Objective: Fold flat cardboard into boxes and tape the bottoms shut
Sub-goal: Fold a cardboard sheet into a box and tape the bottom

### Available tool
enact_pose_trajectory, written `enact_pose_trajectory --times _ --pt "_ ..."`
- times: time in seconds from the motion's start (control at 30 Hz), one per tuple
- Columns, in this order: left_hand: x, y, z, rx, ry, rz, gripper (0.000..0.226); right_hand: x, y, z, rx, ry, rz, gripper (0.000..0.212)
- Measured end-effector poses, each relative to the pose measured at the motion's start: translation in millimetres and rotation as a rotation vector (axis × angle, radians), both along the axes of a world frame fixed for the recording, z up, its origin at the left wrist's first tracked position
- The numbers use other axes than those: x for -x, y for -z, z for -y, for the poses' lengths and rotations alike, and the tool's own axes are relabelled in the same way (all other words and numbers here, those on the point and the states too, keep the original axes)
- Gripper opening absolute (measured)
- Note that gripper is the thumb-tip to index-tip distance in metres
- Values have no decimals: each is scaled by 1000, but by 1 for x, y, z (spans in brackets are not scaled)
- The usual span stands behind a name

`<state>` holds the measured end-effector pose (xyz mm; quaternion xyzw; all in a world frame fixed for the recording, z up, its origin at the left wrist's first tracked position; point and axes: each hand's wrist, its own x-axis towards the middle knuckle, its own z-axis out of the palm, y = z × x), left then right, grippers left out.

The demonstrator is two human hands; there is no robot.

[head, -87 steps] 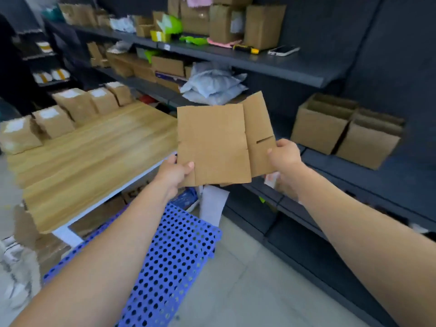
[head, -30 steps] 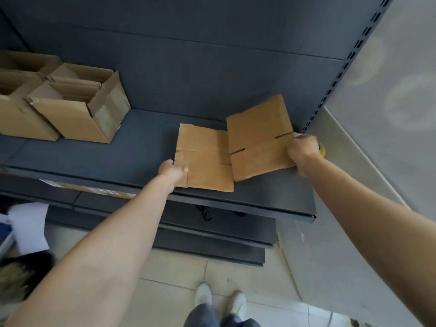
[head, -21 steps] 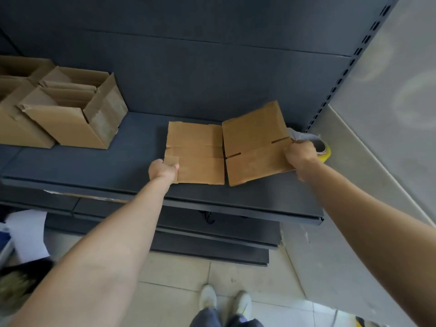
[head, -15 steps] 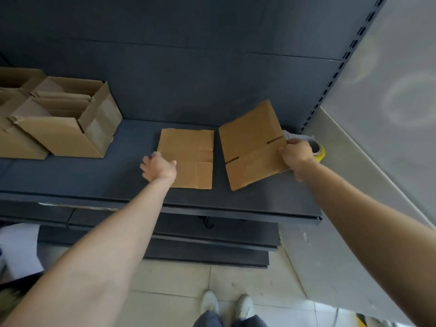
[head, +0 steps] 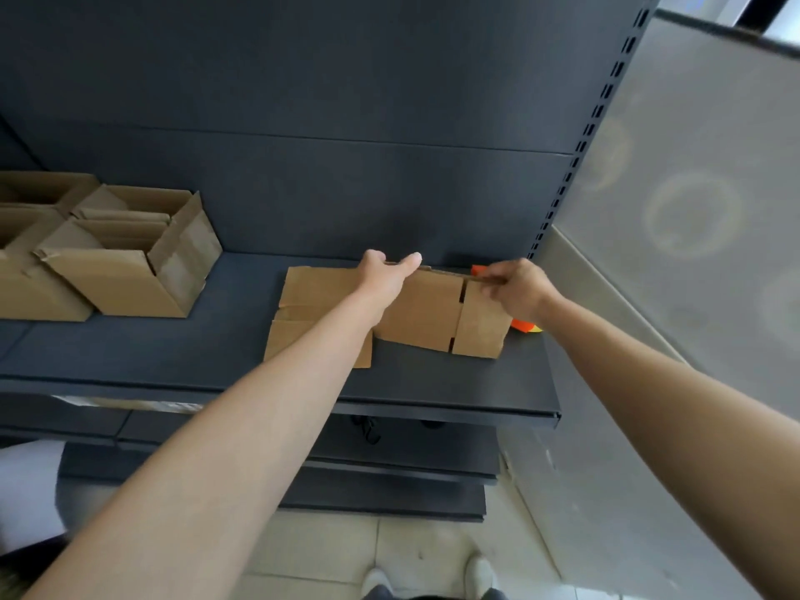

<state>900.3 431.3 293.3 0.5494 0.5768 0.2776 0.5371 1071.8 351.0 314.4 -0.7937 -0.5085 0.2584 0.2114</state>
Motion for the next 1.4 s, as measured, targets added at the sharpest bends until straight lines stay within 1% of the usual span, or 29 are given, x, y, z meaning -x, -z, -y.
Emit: enact_pose_trajectory --times 0.07,0.13,0.23,0.27,0.3,0.43,0.53,0.57,0.67,0.73,0.8,0.87,0.93,1.0,1.1,1.17,1.27,1.4 --pt "-3 1 7 4 -31 -11 57 -3 2 3 6 12 -119 35" --pt "-8 0 12 18 -70 -13 54 -10 2 3 10 77 -272 34" --pt "-14 -5 17 47 -134 -12 60 -22 -1 2 64 239 -592 32" --pt "-15 -6 18 62 -159 -11 63 -26 0 0 81 271 -665 33" --pt "-17 -6 20 76 -180 -10 65 -30 2 -2 92 271 -691 33" --pt "-21 -6 24 121 -228 -10 70 -33 6 -9 122 218 -649 33" --pt "-21 -8 28 142 -265 -36 64 -34 2 -14 163 160 -628 25" --pt "-20 -9 29 140 -270 -46 61 -34 0 -14 177 136 -607 26" --pt "-18 -10 30 139 -295 -61 57 -30 -2 -20 189 32 -556 46" --pt "-17 -11 32 165 -302 -63 60 -26 -1 -24 179 -7 -557 52" --pt "-14 -12 33 192 -300 -60 63 -22 3 -28 155 38 -619 48" --pt "-11 -13 35 220 -299 -51 61 -19 8 -31 116 115 -721 35" --pt "-7 -14 36 255 -307 -2 57 -18 13 -33 62 209 -840 22" --pt "-4 -14 35 285 -307 52 54 -17 19 -34 4 316 -968 20" --pt "-1 -12 33 268 -294 29 50 -19 24 -35 -56 404 -1092 13" --pt "1 -13 32 258 -293 24 49 -22 27 -35 -69 395 -1102 18" --pt "4 -13 31 291 -300 71 47 -28 29 -31 -43 345 -1071 32" --pt "3 -12 30 302 -285 77 46 -33 30 -26 -1 290 -1060 35"
